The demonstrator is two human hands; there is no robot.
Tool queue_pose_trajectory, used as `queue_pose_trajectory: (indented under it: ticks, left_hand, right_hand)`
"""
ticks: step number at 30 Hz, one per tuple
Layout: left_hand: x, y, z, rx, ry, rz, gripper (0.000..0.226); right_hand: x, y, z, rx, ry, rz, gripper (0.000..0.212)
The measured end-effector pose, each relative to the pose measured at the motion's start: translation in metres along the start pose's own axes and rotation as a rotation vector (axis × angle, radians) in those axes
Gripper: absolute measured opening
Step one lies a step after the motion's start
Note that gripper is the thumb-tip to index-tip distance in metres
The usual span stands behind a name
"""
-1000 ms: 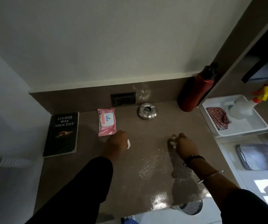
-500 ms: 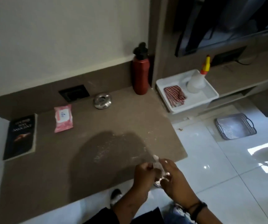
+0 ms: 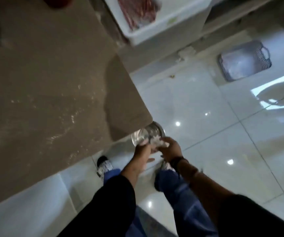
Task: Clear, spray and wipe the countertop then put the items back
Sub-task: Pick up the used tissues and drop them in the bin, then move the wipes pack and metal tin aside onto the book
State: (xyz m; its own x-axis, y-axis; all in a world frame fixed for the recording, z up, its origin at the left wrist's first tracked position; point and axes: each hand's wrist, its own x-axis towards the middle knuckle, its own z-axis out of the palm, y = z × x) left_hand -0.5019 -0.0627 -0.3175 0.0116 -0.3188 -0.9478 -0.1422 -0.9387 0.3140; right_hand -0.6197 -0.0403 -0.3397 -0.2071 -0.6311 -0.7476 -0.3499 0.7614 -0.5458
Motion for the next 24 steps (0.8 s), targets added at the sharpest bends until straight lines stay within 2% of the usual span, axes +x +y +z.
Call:
queue_pose_trajectory:
  ticks: [2,4,7,10,13,15,17,19,21,22,24]
  left_hand:
    - [0.028,-0.008,-0.016,0.265,0.02,0.075,0.059]
    - [0.032,-0.008,-0.03,0.588,0.026,0.201,0.071]
    - [-0.006,-0.009,-0.047,0.791,0.026,0.36,0.066]
    - [-0.09,-0.003,-0.064,0.927,0.016,0.595,0.049]
    - [-0.175,0.026,-0.108,0.79,0.178,0.973,0.045]
    - [-0.214,0.063,-0.163,0.591,0.368,1.131,0.045]
    - [-0.235,0.103,-0.233,0.427,0.613,1.193,0.045]
    - [-0.234,0.143,-0.306,0.347,0.853,1.115,0.05]
    - [-0.218,0.177,-0.383,0.376,1.027,0.887,0.069]
    - [-0.206,0.191,-0.417,0.384,1.058,0.727,0.083]
    - [-0.181,0.208,-0.467,0.341,1.001,0.458,0.108]
  right_hand:
    - [0.026,0.007,0.012,-0.132,-0.007,-0.027,0.048]
    - [0.033,0.001,0.005,-0.251,0.057,-0.077,0.056]
    - [0.014,-0.028,-0.027,-0.288,0.171,-0.141,0.038]
    - [-0.04,-0.084,-0.06,-0.214,0.371,-0.369,0.022]
    - [-0.1,-0.176,-0.071,-0.157,0.533,-0.737,0.015]
    - [-0.132,-0.249,-0.055,-0.225,0.493,-0.941,0.016]
    - [-0.15,-0.318,-0.017,-0.366,0.4,-1.083,0.021]
    - [-0.15,-0.378,0.035,-0.523,0.3,-1.12,0.034]
    - [-0.139,-0.431,0.097,-0.638,0.201,-1.018,0.055]
    - [-0.13,-0.456,0.126,-0.685,0.169,-0.949,0.066]
    - [-0.107,-0.493,0.172,-0.725,0.167,-0.826,0.081]
